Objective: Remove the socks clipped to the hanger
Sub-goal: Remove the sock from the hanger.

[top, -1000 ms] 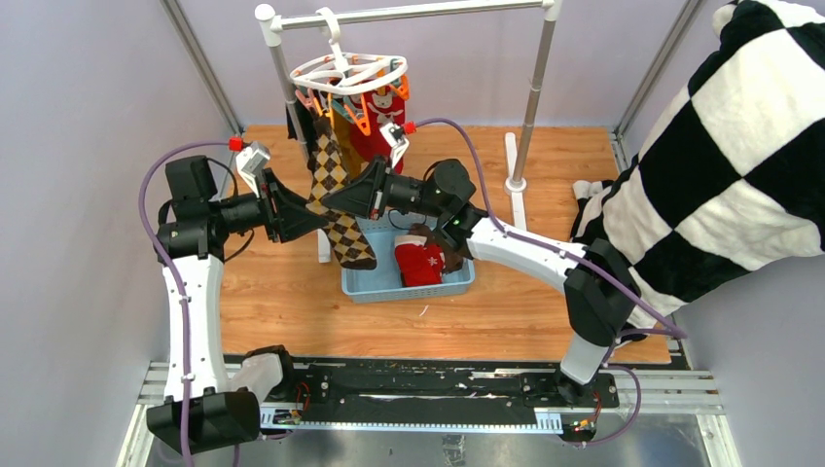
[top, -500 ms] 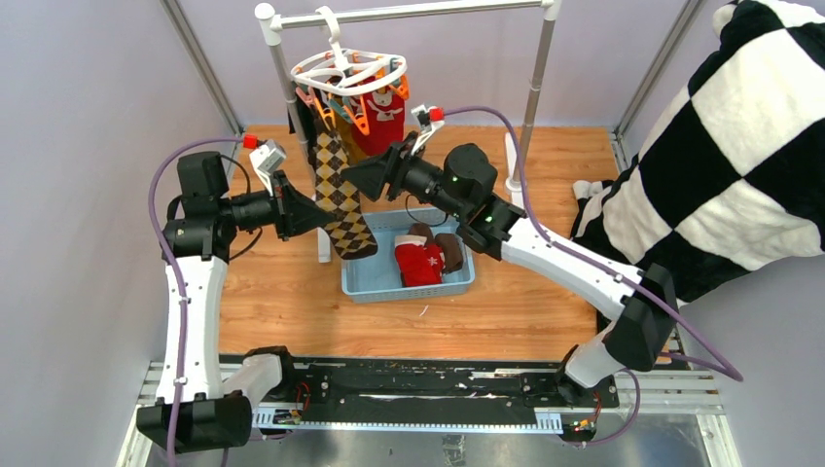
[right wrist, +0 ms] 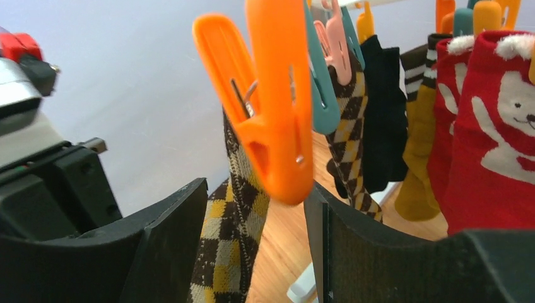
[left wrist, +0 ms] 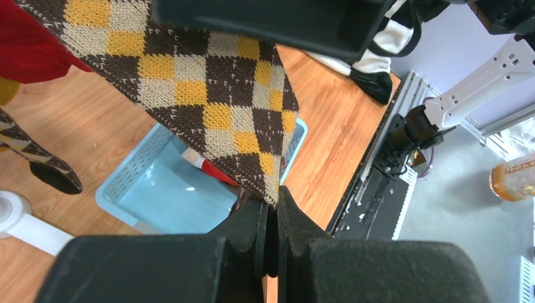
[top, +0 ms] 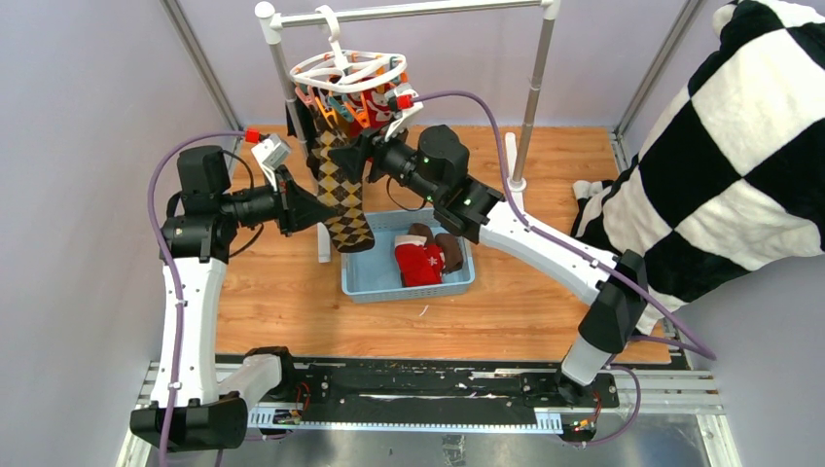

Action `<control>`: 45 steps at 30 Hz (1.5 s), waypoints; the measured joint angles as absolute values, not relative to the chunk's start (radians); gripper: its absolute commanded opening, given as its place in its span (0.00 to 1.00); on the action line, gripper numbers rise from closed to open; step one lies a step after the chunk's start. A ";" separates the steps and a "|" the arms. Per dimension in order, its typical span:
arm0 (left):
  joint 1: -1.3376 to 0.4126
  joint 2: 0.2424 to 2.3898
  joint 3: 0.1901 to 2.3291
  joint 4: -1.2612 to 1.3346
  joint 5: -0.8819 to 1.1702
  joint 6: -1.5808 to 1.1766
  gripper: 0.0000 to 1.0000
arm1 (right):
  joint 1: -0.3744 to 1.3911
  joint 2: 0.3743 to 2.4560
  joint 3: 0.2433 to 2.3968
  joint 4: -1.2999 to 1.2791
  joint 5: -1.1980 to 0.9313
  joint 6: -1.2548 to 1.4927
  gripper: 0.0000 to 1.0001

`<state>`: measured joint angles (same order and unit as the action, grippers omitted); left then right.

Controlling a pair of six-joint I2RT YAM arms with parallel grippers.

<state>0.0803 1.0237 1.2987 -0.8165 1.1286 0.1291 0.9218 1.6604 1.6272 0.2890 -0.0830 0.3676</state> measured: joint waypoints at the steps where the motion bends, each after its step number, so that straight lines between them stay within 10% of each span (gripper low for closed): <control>1: 0.076 1.024 1.300 -0.817 1.120 0.126 0.00 | 0.927 1.666 1.627 0.284 -0.070 0.355 0.65; 21: 0.028 1.023 1.303 -0.817 1.026 0.093 0.00 | 0.975 1.879 1.999 0.209 0.058 0.168 0.56; 45: 0.023 1.012 1.320 -0.817 1.000 0.093 0.00 | 0.975 1.706 1.732 0.219 0.081 0.209 0.57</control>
